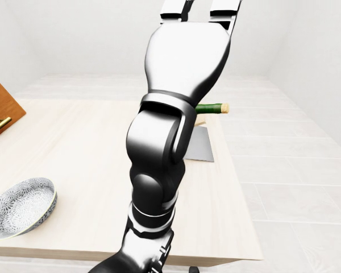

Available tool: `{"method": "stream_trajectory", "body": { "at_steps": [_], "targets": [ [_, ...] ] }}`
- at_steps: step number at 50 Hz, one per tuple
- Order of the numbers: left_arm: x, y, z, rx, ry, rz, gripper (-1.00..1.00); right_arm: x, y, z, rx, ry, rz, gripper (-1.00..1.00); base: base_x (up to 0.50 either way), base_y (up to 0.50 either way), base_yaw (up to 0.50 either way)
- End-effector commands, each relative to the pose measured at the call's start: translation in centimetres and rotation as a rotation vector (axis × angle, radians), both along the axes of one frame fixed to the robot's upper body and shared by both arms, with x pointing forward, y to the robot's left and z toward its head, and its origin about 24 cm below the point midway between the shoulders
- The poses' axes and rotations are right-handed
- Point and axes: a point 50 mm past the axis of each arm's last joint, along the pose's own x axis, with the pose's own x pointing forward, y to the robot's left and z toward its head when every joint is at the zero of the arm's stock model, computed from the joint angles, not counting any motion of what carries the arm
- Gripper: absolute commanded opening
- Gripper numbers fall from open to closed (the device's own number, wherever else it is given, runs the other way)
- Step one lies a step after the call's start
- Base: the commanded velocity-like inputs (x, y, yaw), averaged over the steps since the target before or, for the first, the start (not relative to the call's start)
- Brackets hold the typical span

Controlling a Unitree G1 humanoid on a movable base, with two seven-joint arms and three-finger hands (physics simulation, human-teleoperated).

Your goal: Put the wine bottle on the wine rack.

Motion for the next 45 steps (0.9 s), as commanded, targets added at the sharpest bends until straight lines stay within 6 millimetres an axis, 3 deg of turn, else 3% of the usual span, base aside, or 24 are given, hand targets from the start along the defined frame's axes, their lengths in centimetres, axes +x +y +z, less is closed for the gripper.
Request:
{"method": "stream_trajectory", "body": {
  "at_steps": [1,7,45],
  "targets": [
    [-1.0,1.0,0.4,-0.03,-0.053,0.029,1.0,-2.6,0.6,2.6,0.02,-0.155,0.189,1.0,0.0,0.0,0.0],
    [-1.6,1.6,0.5,-0.046,-0.078,0.054,1.0,-4.1,0.9,3.5,0.032,-0.235,0.311,1.0,0.0,0.0,0.0],
    [-7.6,4.9,5.5,-0.238,-0.424,0.256,1.0,-4.1,1.3,3.7,0.002,-0.23,0.314,1.0,0.0,0.0,0.0]
  ]
}}
